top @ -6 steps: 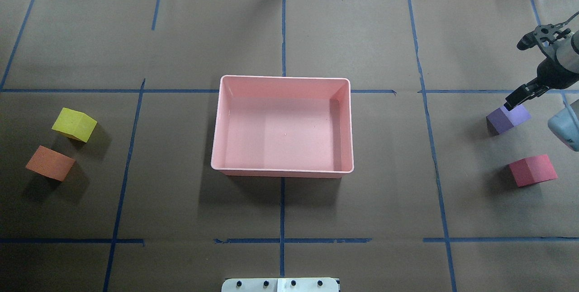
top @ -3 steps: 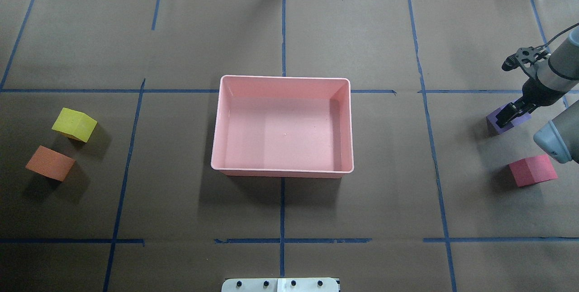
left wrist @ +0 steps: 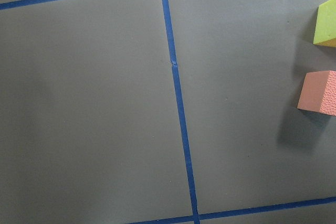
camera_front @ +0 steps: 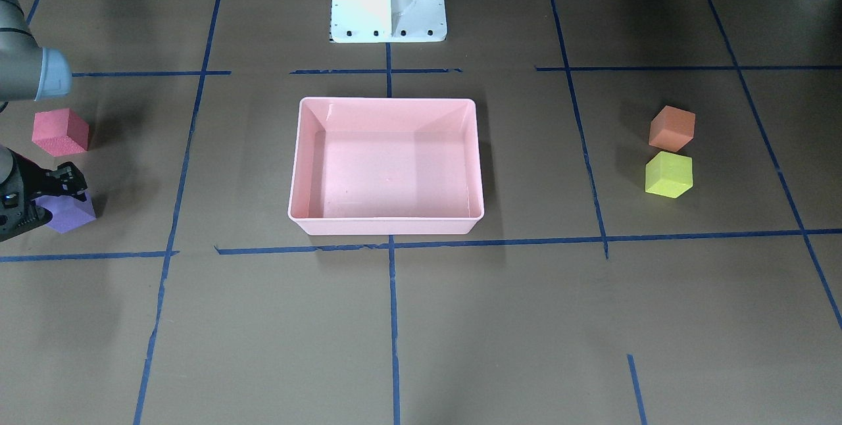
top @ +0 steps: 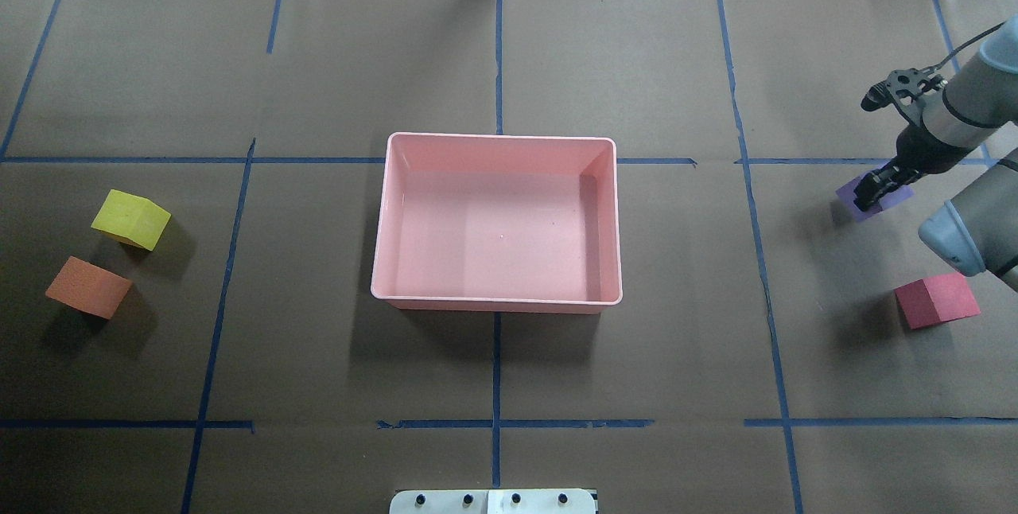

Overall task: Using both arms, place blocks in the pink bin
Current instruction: 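Lower the right gripper onto the purple cube and grasp it, then carry the purple cube with the right gripper over the pink bin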

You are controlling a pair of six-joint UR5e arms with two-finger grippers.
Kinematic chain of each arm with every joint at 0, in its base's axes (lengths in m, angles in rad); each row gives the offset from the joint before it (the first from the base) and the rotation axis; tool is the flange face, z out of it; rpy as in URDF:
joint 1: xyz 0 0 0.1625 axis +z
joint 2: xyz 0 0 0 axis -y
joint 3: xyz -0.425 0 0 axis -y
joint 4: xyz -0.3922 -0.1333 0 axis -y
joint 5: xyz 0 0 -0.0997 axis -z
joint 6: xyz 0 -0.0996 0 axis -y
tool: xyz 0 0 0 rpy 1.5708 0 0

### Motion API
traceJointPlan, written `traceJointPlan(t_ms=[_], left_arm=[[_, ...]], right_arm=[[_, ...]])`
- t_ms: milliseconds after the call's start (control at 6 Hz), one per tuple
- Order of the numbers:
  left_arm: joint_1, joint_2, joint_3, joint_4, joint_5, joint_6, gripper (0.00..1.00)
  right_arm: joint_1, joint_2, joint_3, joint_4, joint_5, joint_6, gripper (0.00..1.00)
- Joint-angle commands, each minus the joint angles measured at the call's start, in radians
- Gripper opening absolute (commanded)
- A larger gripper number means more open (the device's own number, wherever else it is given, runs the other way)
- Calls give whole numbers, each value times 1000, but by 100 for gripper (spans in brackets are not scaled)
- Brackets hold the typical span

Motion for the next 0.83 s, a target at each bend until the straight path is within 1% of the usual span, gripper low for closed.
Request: traceJointPlan(t_ms=[0,167,333,500,667], left_arm=[[0,0,0,0,0,0,100],[0,0,-5,-2,0,0,100],[0,6,-40,3,0,0,100],[5,6,-44,1,0,0,100],[18,-14,-44,-27,-3,0,100]], right_arm=[[-43,162,3,-7,5,275,16],[-102,256,5,-8,3,481,16],[-133,330,12,-13,-2,657,17],[-165,429,17,-86,-15,809,18],[-228,549,44,-241,-75,917,20]])
